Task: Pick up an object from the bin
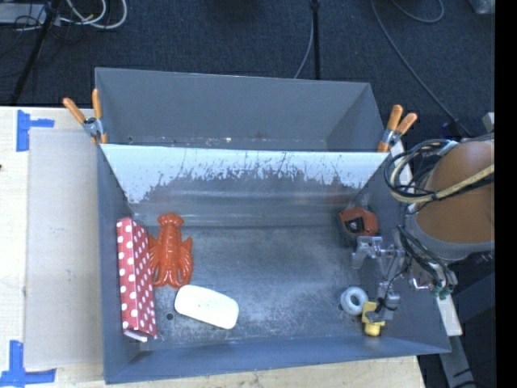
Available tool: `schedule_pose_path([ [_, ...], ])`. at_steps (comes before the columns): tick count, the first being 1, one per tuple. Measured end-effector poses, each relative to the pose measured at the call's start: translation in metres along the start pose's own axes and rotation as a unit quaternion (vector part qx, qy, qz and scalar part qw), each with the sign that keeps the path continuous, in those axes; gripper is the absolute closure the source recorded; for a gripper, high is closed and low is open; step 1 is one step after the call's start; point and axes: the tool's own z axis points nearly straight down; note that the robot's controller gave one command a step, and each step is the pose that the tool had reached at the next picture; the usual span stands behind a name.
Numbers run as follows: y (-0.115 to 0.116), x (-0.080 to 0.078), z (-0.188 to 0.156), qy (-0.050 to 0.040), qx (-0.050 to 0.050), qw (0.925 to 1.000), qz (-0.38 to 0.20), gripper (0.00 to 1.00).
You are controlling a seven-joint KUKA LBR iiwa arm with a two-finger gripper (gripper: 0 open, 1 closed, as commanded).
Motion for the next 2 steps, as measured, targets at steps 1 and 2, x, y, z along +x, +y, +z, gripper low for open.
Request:
schedule_pose_path([
  [1,0.000,-0.002,-0.004,-0.0039,0.001,1.0000,-0.002,0.00],
  [2,-0.016,0.002,0.036,-0.0027,0.000,0.9989,-0.047,0.00],
])
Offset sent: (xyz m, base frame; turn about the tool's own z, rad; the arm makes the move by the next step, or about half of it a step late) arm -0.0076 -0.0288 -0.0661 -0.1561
